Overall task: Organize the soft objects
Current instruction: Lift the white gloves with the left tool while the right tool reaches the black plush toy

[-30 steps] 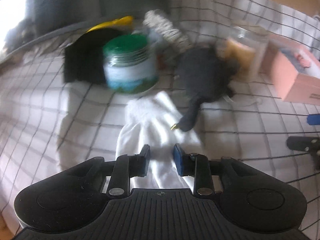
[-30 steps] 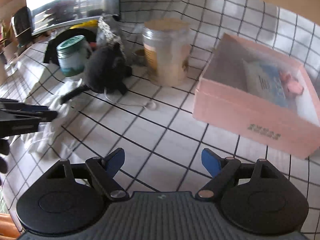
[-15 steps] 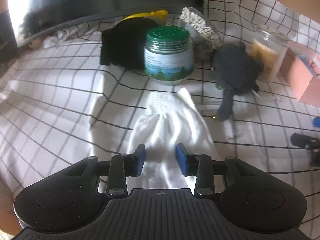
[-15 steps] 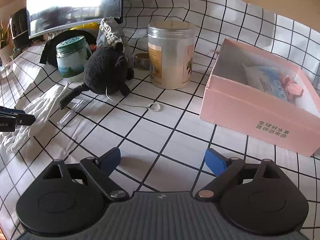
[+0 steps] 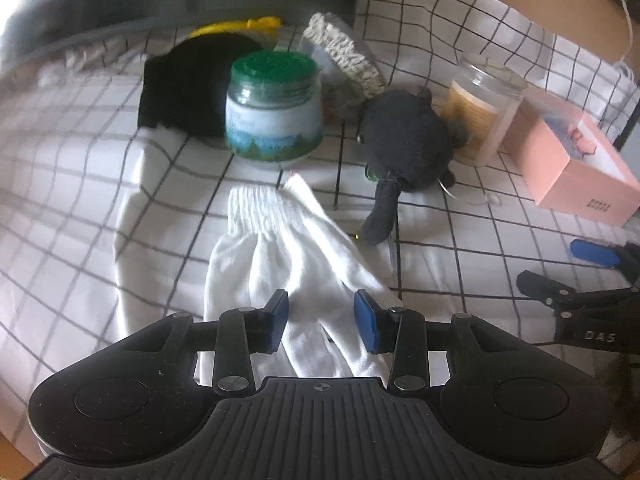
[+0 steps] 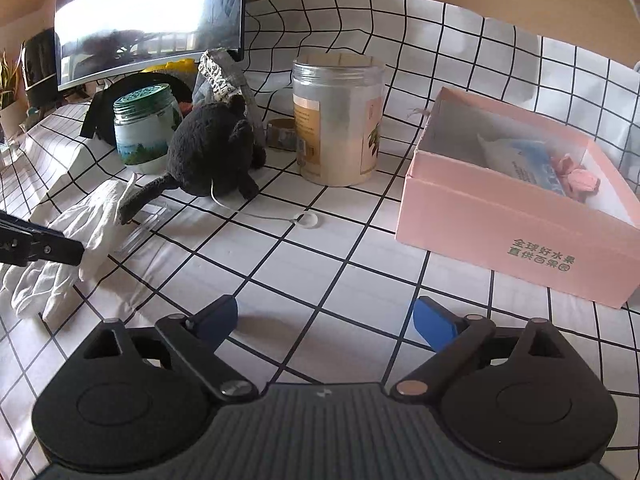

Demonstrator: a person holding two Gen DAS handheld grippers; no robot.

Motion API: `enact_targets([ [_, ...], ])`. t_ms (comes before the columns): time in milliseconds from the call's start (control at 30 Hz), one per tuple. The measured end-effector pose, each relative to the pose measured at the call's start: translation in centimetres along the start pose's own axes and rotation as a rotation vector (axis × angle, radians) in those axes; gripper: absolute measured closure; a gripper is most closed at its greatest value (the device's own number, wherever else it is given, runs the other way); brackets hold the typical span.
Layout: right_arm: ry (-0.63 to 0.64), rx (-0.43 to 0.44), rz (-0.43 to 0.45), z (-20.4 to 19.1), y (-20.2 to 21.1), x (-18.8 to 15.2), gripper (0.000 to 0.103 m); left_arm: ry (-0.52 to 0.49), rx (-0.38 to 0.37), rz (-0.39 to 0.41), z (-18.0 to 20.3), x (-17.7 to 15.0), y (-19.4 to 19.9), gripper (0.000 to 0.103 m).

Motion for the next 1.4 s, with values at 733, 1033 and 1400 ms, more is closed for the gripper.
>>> enact_targets([
  [733,0.011,0.018,-0.010,-0.1,-0.1,0.0,0.002,-0.050,0.084,0.044,0.8,-0.9,-0.9,0.049],
  [1033,0.014,0.022,-0.015,-0.2,-0.2,0.1,0.001,0.001,0.100,0.040,-0.1,-0.3,-1.1,0.049],
  [1400,0.032,0.033,-0.034,-0.2,-0.4,0.2,0.000,0.082,0.053,0.115,-3.2,-1.3,0.8,0.092],
])
Point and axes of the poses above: each gripper's, at about its wrist camera, not at the fingertips, and y roughly against the way its jaws point, z to its right, x to its top, the point moved 2 cm from there along -y, roughly the way its jaws point, and after that the axes turned 7 degrees about -x, right-handed, at the moved point
